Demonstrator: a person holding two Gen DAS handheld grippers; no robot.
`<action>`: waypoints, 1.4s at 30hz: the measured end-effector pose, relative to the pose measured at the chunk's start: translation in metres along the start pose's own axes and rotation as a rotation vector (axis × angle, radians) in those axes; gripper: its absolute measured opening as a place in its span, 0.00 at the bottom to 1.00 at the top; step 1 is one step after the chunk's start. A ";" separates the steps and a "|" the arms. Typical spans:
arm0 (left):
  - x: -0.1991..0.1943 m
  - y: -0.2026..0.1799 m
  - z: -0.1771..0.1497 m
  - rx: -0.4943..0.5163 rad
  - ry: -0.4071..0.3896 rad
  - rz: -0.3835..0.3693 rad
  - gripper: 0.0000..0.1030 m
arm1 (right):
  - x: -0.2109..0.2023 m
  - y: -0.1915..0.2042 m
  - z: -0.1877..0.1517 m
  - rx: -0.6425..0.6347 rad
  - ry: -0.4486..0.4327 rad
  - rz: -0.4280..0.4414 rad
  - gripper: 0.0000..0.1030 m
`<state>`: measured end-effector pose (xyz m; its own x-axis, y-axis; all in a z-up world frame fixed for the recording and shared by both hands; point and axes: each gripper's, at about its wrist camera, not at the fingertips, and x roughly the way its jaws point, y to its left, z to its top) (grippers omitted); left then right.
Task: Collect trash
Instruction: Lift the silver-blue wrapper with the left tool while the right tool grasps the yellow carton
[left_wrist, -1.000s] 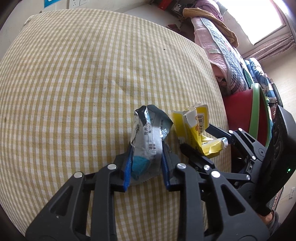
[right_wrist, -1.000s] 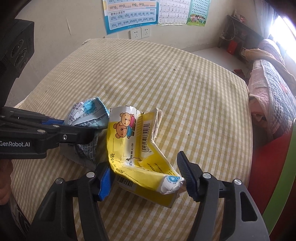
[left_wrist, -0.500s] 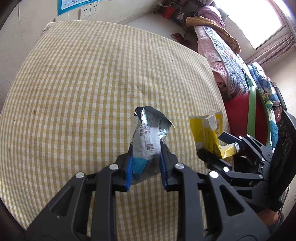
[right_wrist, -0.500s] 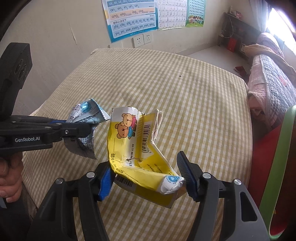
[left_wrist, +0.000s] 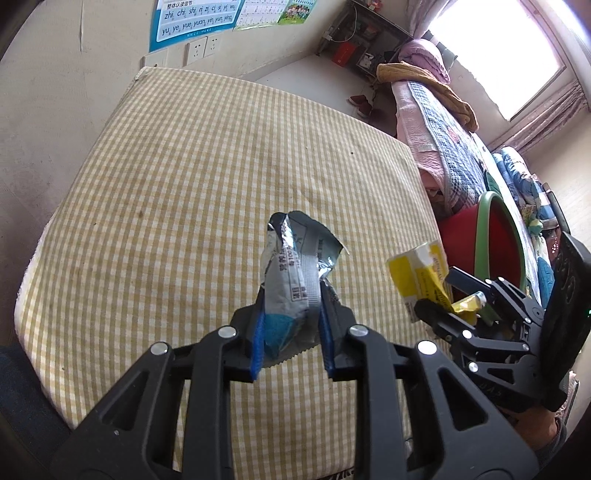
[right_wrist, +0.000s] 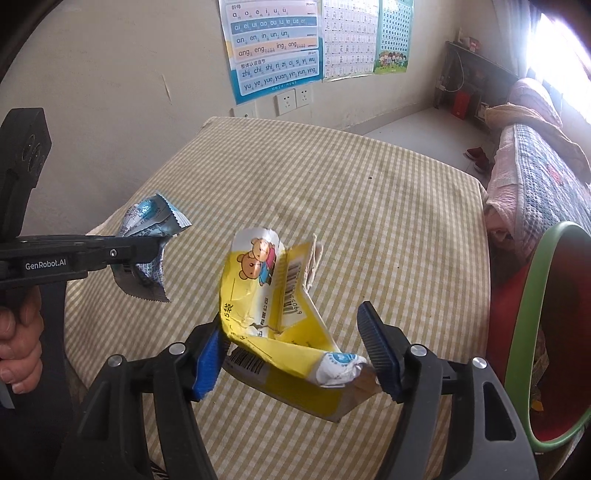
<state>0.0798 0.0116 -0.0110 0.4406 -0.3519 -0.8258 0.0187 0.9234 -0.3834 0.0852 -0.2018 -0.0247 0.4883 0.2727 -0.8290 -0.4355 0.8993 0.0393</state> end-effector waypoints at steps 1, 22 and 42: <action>-0.004 0.001 -0.001 -0.001 -0.007 0.000 0.23 | -0.003 0.002 -0.001 -0.001 -0.004 0.000 0.63; -0.033 -0.011 -0.012 0.027 -0.059 -0.021 0.23 | -0.026 0.027 -0.025 -0.031 0.003 -0.001 0.63; -0.014 0.001 -0.017 0.005 -0.015 -0.008 0.23 | 0.022 0.018 -0.040 0.016 0.141 0.028 0.63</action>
<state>0.0583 0.0147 -0.0071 0.4535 -0.3571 -0.8166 0.0272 0.9213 -0.3878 0.0582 -0.1932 -0.0648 0.3648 0.2477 -0.8975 -0.4345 0.8978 0.0711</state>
